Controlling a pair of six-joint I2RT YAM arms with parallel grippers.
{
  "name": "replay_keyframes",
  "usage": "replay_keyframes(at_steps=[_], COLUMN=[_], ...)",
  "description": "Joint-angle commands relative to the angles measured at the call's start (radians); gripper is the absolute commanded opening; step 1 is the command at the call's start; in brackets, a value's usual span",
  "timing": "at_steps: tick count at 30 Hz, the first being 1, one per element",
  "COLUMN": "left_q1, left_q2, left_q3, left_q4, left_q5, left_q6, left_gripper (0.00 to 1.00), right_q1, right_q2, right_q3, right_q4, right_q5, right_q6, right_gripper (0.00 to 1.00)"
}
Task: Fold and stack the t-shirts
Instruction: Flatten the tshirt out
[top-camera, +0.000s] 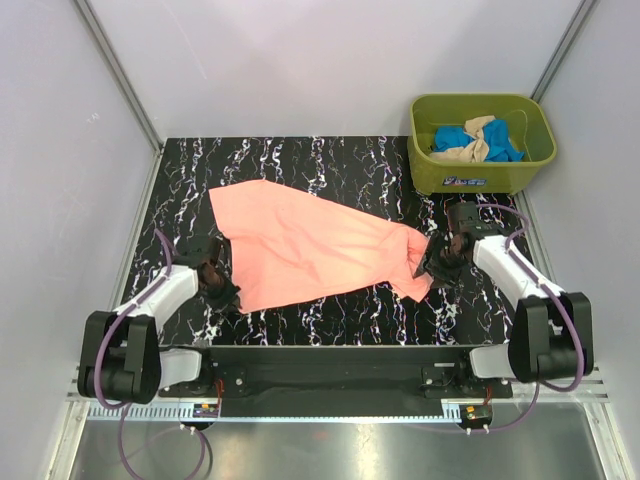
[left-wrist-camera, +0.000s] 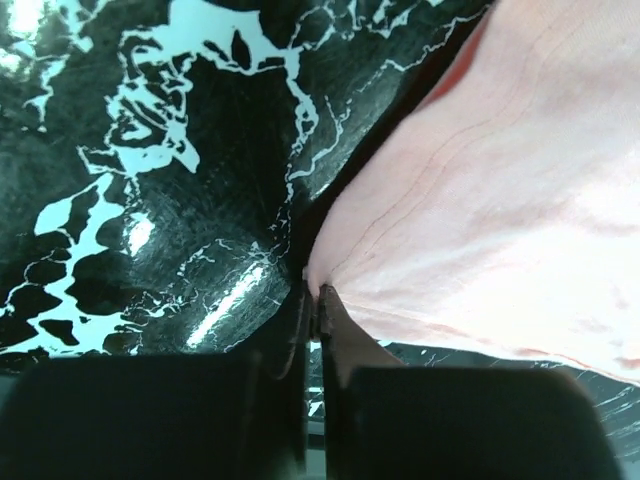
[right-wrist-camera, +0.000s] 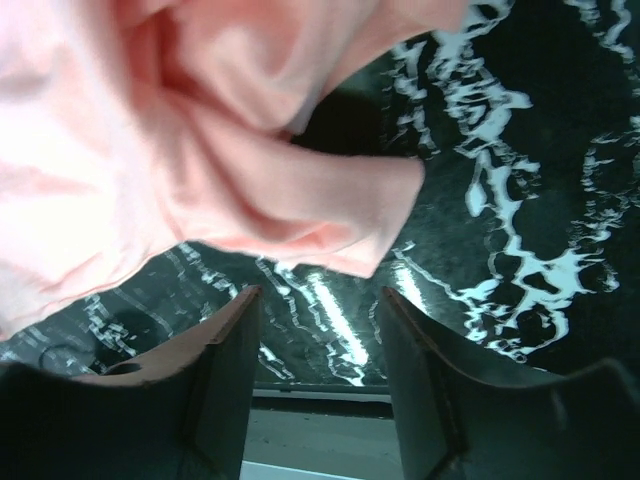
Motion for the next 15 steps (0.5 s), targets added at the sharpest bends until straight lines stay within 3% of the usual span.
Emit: replay_keyframes(at_steps=[1, 5, 8, 15], left_q1=[0.010, 0.010, 0.008, -0.009], left_q2=[-0.054, -0.200, -0.248, -0.274], left_q3=[0.036, 0.145, 0.202, 0.204], left_q4=[-0.069, -0.148, -0.176, -0.151], left_q5=[-0.077, -0.183, -0.167, -0.085], left_q6=[0.003, 0.045, 0.071, 0.086], left_gripper=[0.00, 0.00, 0.00, 0.00], right_q1=[-0.021, -0.044, -0.072, -0.072], right_q2=[0.063, 0.111, 0.123, 0.189], right_q3=[0.068, 0.084, 0.043, -0.025], right_q4=[-0.025, -0.035, 0.033, 0.157], right_q5=[0.103, 0.091, 0.021, -0.249], right_q6=[-0.007, -0.015, -0.020, -0.011], right_gripper=[0.55, 0.57, 0.61, 0.59])
